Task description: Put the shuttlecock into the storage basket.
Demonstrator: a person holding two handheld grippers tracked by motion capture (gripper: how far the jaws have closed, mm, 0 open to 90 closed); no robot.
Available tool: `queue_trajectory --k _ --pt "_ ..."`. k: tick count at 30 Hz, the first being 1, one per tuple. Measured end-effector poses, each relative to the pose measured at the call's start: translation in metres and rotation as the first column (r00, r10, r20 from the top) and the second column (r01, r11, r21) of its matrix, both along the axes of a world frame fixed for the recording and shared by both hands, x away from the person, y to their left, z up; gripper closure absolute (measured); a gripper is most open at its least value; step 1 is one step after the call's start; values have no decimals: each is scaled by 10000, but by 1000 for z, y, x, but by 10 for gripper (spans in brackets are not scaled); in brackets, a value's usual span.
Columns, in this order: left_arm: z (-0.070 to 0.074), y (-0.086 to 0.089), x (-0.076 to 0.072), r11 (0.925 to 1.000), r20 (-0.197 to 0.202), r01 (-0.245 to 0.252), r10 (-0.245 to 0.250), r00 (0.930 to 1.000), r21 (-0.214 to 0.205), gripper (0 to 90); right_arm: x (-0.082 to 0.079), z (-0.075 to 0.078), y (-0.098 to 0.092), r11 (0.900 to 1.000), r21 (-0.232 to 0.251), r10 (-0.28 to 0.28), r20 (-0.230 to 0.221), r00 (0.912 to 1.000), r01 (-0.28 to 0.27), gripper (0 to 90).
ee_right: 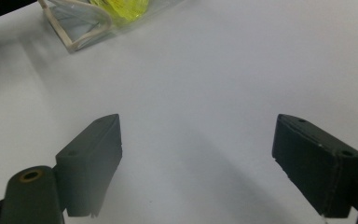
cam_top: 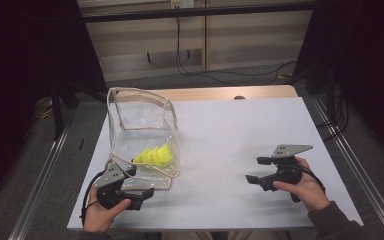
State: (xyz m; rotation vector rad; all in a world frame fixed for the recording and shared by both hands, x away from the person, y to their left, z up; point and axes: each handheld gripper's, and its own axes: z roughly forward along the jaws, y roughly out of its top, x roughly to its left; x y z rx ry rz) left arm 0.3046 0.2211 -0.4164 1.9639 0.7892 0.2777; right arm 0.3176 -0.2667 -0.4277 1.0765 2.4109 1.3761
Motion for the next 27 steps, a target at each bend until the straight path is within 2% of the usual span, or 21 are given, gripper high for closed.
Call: queue_trajectory --k 27 --pt "0 0 0 10000 6 23 -23 10000 37 52 -7 -7 -11 9999 -4 -165 212 9996 165 146"
